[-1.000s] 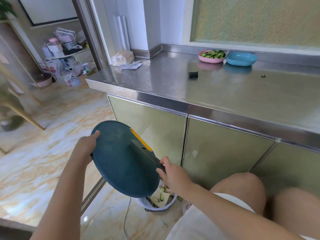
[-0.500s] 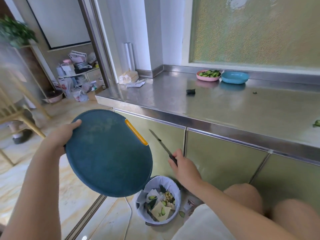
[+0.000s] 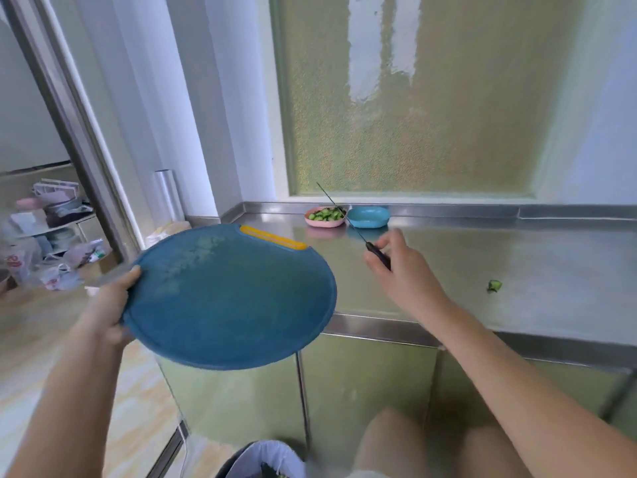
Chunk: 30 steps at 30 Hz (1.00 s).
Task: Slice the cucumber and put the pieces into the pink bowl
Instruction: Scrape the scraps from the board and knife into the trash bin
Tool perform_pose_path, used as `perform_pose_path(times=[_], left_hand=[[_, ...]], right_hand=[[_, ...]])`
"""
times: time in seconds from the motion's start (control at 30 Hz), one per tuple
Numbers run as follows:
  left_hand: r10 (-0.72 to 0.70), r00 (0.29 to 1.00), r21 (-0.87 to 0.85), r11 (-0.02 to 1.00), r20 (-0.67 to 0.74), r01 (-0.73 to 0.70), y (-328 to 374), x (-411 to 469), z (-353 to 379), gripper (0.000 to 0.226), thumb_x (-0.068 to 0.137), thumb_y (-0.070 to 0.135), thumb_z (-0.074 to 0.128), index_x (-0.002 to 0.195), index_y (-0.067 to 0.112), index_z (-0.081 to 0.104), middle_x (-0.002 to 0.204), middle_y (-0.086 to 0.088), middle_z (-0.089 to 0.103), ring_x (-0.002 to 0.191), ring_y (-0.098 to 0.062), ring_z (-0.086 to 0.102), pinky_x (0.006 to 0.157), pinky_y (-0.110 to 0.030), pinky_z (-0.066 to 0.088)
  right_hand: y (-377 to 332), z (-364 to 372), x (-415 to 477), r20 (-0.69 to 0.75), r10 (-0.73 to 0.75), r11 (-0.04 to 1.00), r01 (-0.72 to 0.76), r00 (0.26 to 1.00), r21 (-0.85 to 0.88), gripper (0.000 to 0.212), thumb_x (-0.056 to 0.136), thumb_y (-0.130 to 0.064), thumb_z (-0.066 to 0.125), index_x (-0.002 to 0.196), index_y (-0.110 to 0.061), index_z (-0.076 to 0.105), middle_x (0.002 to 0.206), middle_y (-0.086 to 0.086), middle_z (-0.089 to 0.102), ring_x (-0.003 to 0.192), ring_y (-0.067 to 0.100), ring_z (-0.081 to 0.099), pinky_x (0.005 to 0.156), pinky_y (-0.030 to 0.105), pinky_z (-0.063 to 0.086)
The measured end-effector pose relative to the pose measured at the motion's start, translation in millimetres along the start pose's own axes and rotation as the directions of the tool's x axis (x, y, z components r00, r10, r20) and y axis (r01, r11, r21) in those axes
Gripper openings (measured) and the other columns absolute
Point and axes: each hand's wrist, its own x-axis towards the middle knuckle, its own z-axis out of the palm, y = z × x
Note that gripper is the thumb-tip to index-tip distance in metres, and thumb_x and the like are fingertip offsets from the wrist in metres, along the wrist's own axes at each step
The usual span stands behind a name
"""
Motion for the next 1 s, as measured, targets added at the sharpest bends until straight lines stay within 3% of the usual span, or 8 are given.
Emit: perform_pose_path(times=[0.07,0.17,0.3,0.43,0.63,0.73,0.83,1.0], left_hand=[[-0.016,0.998,-0.024,1.000,0.069,0.018,-11,15,47,0.028,0.101,0.029,0.035,0.104,0.011,0.057,0.069,0.004,0.072,0.057,-0.009,0.067,0.077,-0.028,0.050],[-0.051,0.991,-0.058,0.997,0.126,0.059,-28,31,124,0.030,0.101,0.029,0.036,0.117,0.011,0.055,0.111,-0.004,0.062,0.078,-0.015,0.063,0.083,-0.034,0.045],[-0.128,0.973,-0.102,0.983,0.193,0.150,-49,37,224,0.033,0.102,0.028,0.037,0.126,0.009,0.049,0.121,-0.007,0.057,0.111,-0.024,0.058,0.086,-0.036,0.046],[-0.201,0.944,-0.148,0.958,0.260,0.244,-76,46,306,0.036,0.101,0.028,0.040,0.130,0.008,0.046,0.123,-0.005,0.058,0.112,-0.026,0.059,0.081,-0.037,0.049],[-0.286,0.899,-0.170,0.920,0.331,0.354,-128,26,404,0.037,0.101,0.028,0.040,0.128,0.004,0.047,0.123,-0.008,0.057,0.116,-0.027,0.056,0.084,-0.035,0.047],[-0.337,0.891,-0.140,0.909,0.303,0.392,-154,25,439,0.044,0.101,0.033,0.038,0.130,0.001,0.047,0.128,-0.015,0.056,0.118,-0.031,0.054,0.081,-0.035,0.044],[-0.356,0.891,-0.083,0.916,0.282,0.393,-173,24,463,0.046,0.101,0.034,0.037,0.130,0.000,0.047,0.126,-0.017,0.057,0.113,-0.033,0.056,0.076,-0.034,0.044],[-0.381,0.827,-0.028,0.903,0.414,0.429,-192,42,489,0.027,0.098,0.008,0.042,0.125,0.002,0.044,0.114,-0.014,0.057,0.095,-0.031,0.055,0.079,-0.047,0.050]], right_hand=[[20,-25,13,-0.016,0.042,0.998,-0.043,0.999,-0.048,0.021,0.095,-0.031,0.053,0.099,-0.018,0.037,0.081,0.005,0.059,0.070,0.026,0.055,0.059,0.034,0.039],[46,-60,28,-0.051,0.098,0.992,-0.102,0.994,-0.081,0.023,0.095,-0.033,0.054,0.101,-0.016,0.039,0.077,-0.001,0.058,0.071,0.025,0.053,0.062,0.034,0.039],[79,-98,43,-0.104,0.147,0.979,-0.160,0.984,-0.125,0.023,0.095,-0.033,0.054,0.101,-0.016,0.040,0.086,-0.002,0.059,0.080,0.026,0.056,0.066,0.034,0.039],[116,-123,55,-0.138,0.212,0.955,-0.235,0.967,-0.183,0.024,0.093,-0.037,0.055,0.097,-0.019,0.039,0.091,-0.001,0.063,0.080,0.025,0.056,0.066,0.034,0.041],[168,-151,62,-0.186,0.292,0.930,-0.324,0.938,-0.174,0.029,0.093,-0.043,0.054,0.095,-0.016,0.044,0.077,0.001,0.062,0.072,0.024,0.057,0.064,0.035,0.042],[190,-156,64,-0.188,0.335,0.910,-0.369,0.923,-0.191,0.027,0.094,-0.040,0.054,0.095,-0.015,0.045,0.073,-0.004,0.056,0.070,0.021,0.055,0.058,0.031,0.037],[209,-156,64,-0.180,0.384,0.889,-0.415,0.906,-0.193,0.026,0.093,-0.042,0.054,0.094,-0.018,0.044,0.076,-0.001,0.059,0.073,0.022,0.057,0.064,0.034,0.042],[224,-150,67,-0.136,0.385,0.869,-0.408,0.913,-0.281,0.027,0.094,-0.041,0.054,0.098,-0.017,0.043,0.072,-0.005,0.050,0.066,0.018,0.048,0.057,0.031,0.035]])
